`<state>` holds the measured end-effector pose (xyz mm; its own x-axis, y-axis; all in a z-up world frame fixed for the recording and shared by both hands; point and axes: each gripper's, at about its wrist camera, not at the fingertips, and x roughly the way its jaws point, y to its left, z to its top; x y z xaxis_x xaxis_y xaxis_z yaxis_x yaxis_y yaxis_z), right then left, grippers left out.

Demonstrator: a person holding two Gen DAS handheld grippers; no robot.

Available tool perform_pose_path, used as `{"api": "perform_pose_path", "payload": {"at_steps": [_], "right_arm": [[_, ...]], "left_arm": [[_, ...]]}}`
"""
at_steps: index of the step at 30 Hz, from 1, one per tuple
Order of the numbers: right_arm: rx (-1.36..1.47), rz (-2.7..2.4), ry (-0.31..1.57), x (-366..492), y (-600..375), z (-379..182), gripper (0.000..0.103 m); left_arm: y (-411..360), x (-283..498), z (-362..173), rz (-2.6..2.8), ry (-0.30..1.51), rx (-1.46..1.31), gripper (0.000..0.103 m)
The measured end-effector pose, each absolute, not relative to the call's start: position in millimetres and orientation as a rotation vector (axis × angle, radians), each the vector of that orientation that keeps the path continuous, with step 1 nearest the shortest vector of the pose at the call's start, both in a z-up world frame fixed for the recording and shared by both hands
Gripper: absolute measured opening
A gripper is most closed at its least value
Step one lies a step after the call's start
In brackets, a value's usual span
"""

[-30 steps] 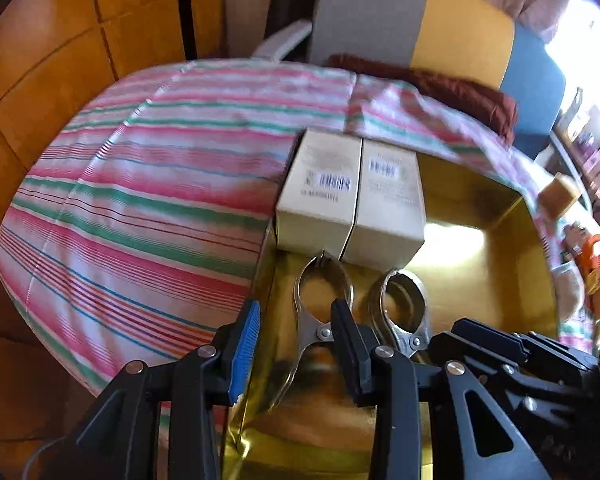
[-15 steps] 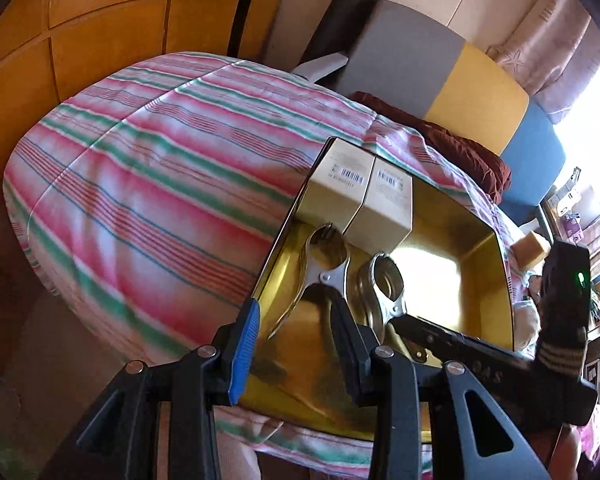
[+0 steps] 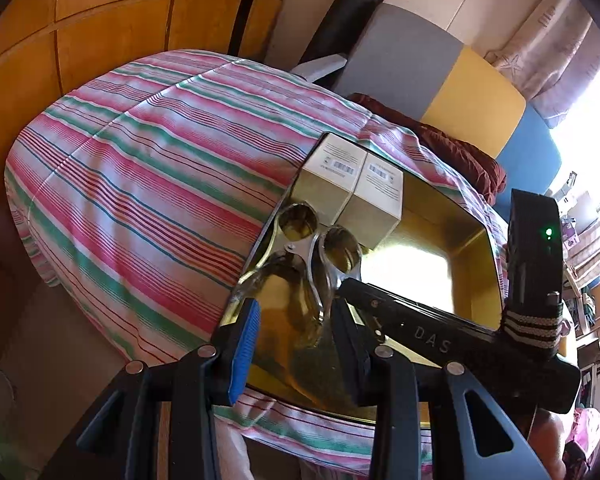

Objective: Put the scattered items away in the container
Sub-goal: 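Carry both silver clips into the gold tin beside the boxes and release, then move both tools back toward the cracker pack and white knit roll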

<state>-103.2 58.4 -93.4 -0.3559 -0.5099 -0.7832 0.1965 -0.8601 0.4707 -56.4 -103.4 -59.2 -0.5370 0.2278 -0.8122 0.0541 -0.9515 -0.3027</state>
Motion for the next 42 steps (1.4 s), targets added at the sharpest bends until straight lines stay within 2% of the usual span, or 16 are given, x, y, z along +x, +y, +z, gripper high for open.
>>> {"api": "perform_pose_path", "payload": {"at_steps": [4,6,8,9,17,22,27,31,35,42], "right_arm": [[1.355,-2.316,-0.444,-82,91,-65,0.025],[1.303,-2.374,-0.459,-68,111,-51,0.034],[1.270,-2.439,-0.474,-55,133,-41,0.050],[1.255,-2.475,-0.479,-47,145,-38,0.051],[1.281,-2.657,-0.701,16,265,-48,0.054],[1.315,-2.832,-0.759,51,331,-61,0.054],[1.378,-3.057,-0.836,82,401,-68,0.059],[1.439,-3.226,-0.866,93,445,-71,0.067],[1.462,-3.245,-0.944,91,476,-80,0.068],[1.534,-3.244,-1.041,92,497,-100,0.068]], "left_arm": [[-85,-49,-56,2.604,-0.433,-1.441,0.037],[-73,-45,-55,2.578,-0.416,-1.438,0.037],[-57,-39,-53,2.549,-0.396,-1.435,0.037],[-49,-36,-53,2.535,-0.389,-1.428,0.037],[30,-16,-50,2.408,-0.300,-1.370,0.037],[78,-5,-52,2.338,-0.169,-1.365,0.037],[118,2,-51,2.311,-0.010,-1.340,0.037],[137,4,-47,2.302,0.032,-1.308,0.037],[153,5,-45,2.300,0.106,-1.284,0.037],[164,3,-47,2.277,0.064,-1.314,0.037]]}}
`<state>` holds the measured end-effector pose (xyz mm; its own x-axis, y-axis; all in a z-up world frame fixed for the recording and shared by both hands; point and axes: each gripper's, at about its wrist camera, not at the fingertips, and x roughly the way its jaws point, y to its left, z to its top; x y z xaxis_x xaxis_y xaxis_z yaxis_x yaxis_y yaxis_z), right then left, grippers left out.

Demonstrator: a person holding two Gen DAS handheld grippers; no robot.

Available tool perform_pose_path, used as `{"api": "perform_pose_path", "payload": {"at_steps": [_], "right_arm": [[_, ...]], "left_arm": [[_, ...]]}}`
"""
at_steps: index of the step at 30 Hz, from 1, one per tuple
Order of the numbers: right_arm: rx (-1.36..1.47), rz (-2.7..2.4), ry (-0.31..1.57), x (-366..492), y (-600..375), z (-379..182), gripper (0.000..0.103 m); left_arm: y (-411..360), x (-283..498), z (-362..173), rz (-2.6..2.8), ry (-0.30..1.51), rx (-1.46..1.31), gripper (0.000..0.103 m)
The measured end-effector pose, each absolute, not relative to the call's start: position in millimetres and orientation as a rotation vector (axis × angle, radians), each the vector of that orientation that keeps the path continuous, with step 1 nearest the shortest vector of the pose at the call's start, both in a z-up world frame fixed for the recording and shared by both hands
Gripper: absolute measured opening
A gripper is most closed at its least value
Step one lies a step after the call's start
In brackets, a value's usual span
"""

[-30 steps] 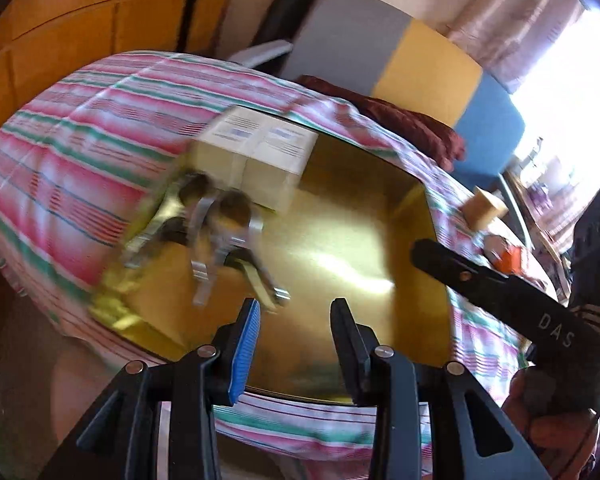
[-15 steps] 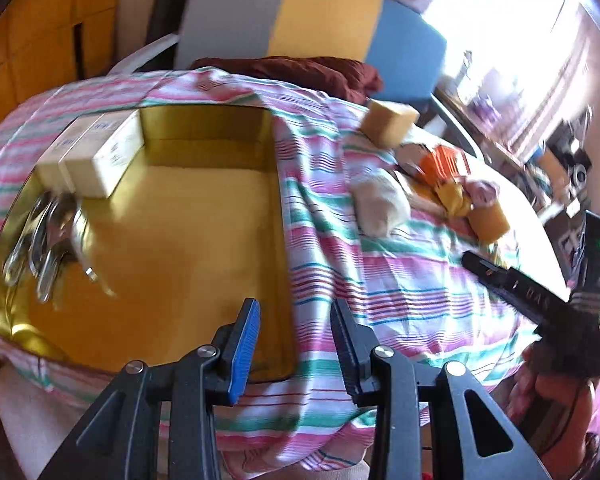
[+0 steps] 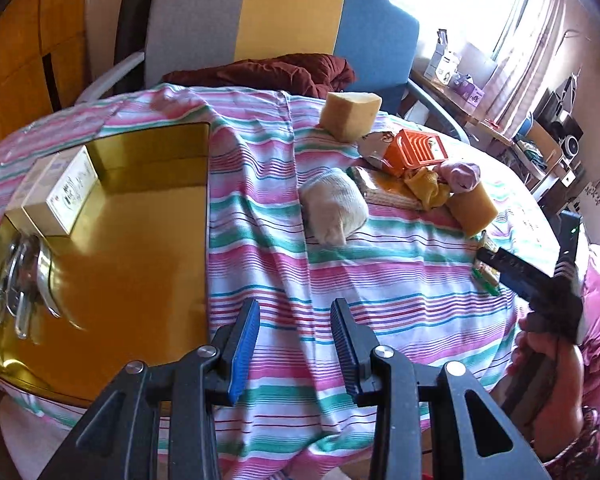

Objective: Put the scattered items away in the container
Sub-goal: 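Move both tools back toward the cracker pack and white knit roll, then grasp the WEIDAN cracker pack with the right tool while the left tool grasps the white knit roll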

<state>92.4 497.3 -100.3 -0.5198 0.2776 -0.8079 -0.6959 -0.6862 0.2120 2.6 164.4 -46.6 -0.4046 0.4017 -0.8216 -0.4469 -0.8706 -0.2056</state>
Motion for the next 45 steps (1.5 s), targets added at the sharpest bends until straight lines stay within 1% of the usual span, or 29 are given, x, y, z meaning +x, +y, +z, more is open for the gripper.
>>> {"api": "perform_pose_path", "payload": {"at_steps": [5,6,7,13,17,23,29,35,38,39,43,44,45], "right_arm": [[-1.040,2.228,0.652,88,498,-101,0.068],[-1.044,2.231,0.633,86,497,-101,0.066],[-1.048,2.235,0.608,85,496,-102,0.061],[-1.036,2.274,0.573,93,491,-103,0.055],[-1.043,2.317,0.596,101,480,-102,0.054],[-1.026,2.379,0.539,108,457,-104,0.055],[-1.008,2.409,0.526,108,458,-107,0.055],[-0.987,2.419,0.517,102,464,-111,0.055],[-0.977,2.427,0.499,102,463,-112,0.056],[-0.975,2.429,0.496,102,464,-113,0.056],[-0.968,2.438,0.494,103,464,-114,0.056],[-0.966,2.441,0.491,103,465,-114,0.056],[-0.961,2.443,0.491,104,465,-115,0.056]], "left_arm": [[175,2,-50,2.285,0.096,-1.340,0.037],[177,2,-50,2.286,0.103,-1.345,0.037],[179,1,-51,2.287,0.109,-1.351,0.037],[191,1,-53,2.300,0.164,-1.365,0.037],[203,-2,-56,2.297,0.192,-1.383,0.037],[226,-17,-63,2.271,0.216,-1.412,0.037],[252,-38,-69,2.235,0.166,-1.438,0.037],[273,-63,-81,2.260,0.214,-1.463,0.037],[275,-74,-85,2.250,0.175,-1.472,0.040],[275,-75,-84,2.248,0.165,-1.463,0.043],[275,-74,-76,2.230,0.116,-1.399,0.046],[274,-75,-75,2.219,0.083,-1.393,0.050],[273,-76,-75,2.213,0.061,-1.396,0.051]]}}
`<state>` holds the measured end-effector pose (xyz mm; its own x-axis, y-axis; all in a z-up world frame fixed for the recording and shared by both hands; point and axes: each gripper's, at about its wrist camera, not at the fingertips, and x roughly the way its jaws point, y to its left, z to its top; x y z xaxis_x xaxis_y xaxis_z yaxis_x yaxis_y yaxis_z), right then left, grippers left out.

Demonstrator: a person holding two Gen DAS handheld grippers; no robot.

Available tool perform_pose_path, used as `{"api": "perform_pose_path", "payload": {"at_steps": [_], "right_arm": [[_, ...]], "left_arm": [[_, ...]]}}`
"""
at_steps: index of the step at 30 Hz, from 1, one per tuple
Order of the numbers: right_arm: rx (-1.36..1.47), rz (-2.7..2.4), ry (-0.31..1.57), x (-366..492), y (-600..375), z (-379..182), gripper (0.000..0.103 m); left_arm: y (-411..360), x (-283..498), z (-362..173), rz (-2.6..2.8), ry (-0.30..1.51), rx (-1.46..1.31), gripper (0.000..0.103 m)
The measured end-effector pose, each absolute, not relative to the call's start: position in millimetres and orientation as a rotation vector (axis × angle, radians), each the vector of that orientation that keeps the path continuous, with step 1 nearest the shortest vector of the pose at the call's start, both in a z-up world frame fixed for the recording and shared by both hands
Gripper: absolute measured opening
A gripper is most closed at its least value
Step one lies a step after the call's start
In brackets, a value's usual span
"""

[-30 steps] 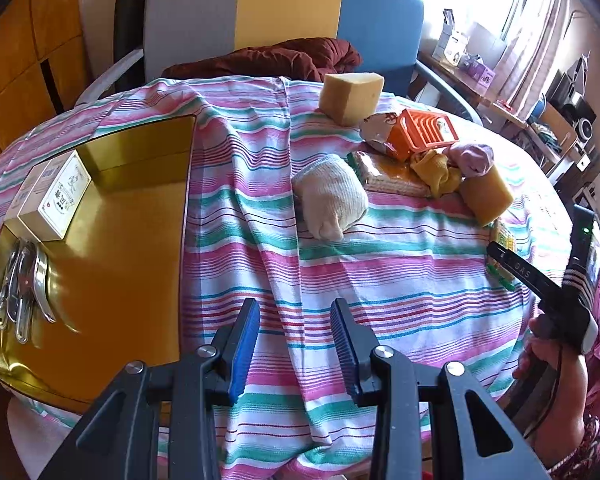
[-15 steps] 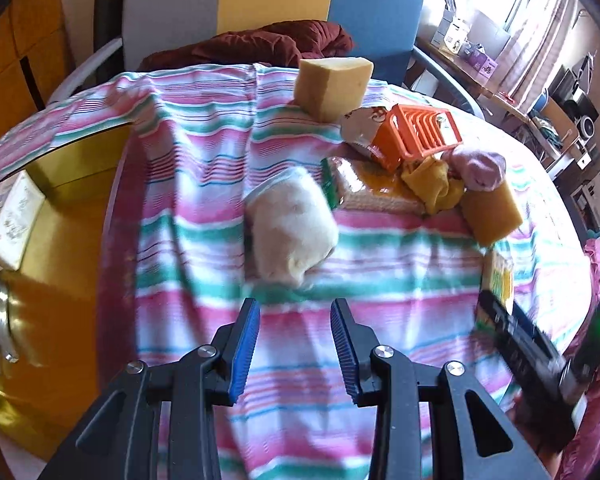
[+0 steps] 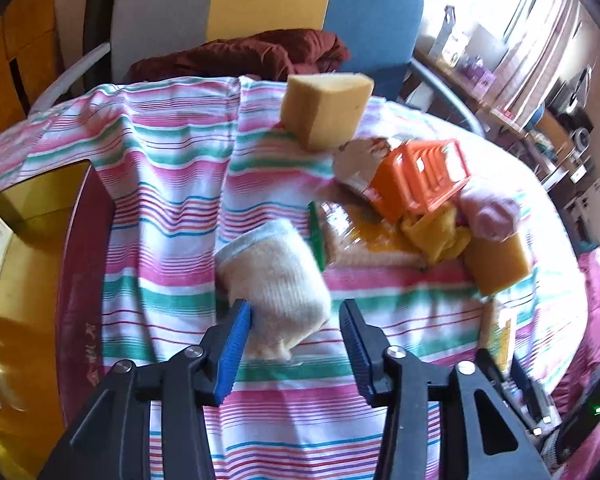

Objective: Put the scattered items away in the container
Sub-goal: 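Grasp the WEIDAN cracker pack with the right tool while the left tool grasps the white knit roll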

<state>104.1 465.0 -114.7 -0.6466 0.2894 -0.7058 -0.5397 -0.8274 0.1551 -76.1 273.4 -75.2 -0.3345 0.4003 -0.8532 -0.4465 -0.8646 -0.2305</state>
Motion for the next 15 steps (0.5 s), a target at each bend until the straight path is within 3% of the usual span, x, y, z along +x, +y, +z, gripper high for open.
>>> {"api": "perform_pose_path", "payload": {"at_steps": [3,11,15], "right_arm": [[-0.955,2.444,0.487,104,465,-116,0.056],[-0.940,2.454,0.430,98,460,-119,0.058],[-0.938,2.456,0.362,95,455,-122,0.058]], "left_arm": [[275,-81,-77,2.235,0.063,-1.412,0.052],[296,-88,-86,2.296,0.278,-1.377,0.052],[294,-90,-91,2.305,0.273,-1.336,0.052]]}}
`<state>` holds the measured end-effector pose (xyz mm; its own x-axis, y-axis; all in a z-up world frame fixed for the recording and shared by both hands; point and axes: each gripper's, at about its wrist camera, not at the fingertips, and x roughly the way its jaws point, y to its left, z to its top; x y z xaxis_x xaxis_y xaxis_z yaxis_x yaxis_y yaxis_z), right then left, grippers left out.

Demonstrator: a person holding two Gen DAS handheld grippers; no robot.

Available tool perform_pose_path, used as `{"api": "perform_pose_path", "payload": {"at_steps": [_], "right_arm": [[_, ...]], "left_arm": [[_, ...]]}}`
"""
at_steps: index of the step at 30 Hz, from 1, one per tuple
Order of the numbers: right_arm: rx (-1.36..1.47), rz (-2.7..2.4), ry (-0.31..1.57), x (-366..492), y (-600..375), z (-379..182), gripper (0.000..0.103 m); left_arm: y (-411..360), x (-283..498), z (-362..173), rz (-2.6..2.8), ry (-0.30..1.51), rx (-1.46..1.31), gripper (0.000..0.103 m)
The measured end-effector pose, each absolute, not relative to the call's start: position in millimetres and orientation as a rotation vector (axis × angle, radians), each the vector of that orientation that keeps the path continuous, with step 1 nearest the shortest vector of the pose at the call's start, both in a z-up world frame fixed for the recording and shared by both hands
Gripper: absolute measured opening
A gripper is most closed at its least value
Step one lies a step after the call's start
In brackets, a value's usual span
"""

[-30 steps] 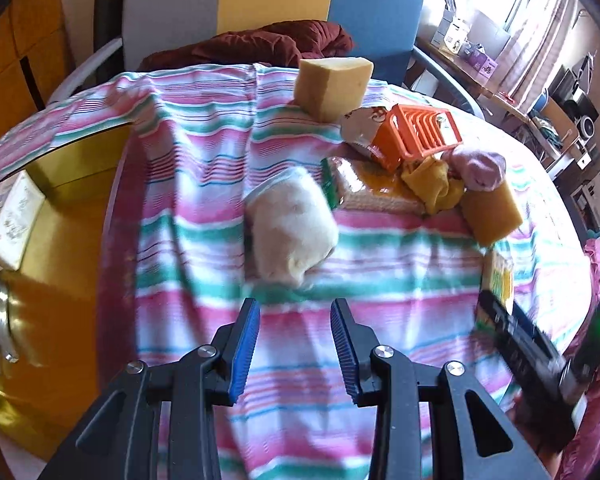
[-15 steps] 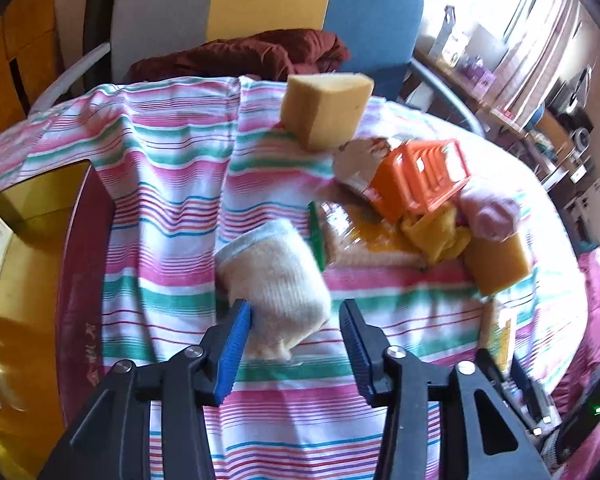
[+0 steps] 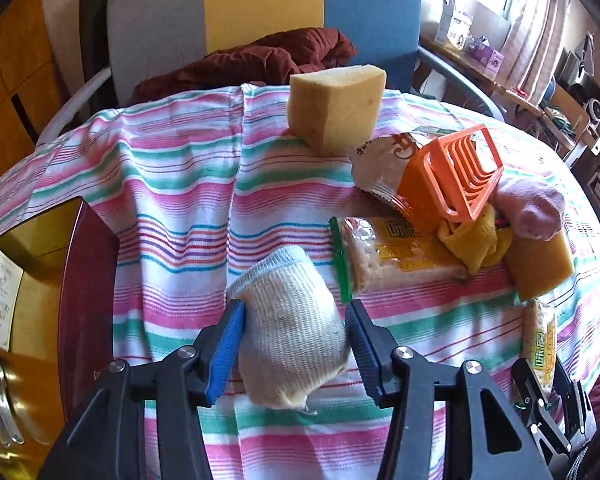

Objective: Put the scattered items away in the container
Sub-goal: 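Grasp the WEIDAN cracker pack with the right tool while the left tool grasps the white knit roll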

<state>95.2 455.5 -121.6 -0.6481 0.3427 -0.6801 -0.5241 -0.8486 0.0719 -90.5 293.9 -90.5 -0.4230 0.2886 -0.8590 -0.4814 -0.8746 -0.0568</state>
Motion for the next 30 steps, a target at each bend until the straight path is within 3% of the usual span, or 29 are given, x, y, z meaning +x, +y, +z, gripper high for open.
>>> {"api": "perform_pose_path", "payload": {"at_steps": [9,15,30], "right_arm": [[-0.987,2.446,0.420,96,464,-119,0.058],[-0.999,2.459,0.591,109,466,-110,0.051],[-1.138,2.669,0.625,96,379,-89,0.051]], "left_arm": [[273,-75,-90,2.289,0.222,-1.312,0.046],[260,-48,-89,2.252,0.238,-1.316,0.046],[217,6,-75,2.265,0.304,-1.214,0.045]]}}
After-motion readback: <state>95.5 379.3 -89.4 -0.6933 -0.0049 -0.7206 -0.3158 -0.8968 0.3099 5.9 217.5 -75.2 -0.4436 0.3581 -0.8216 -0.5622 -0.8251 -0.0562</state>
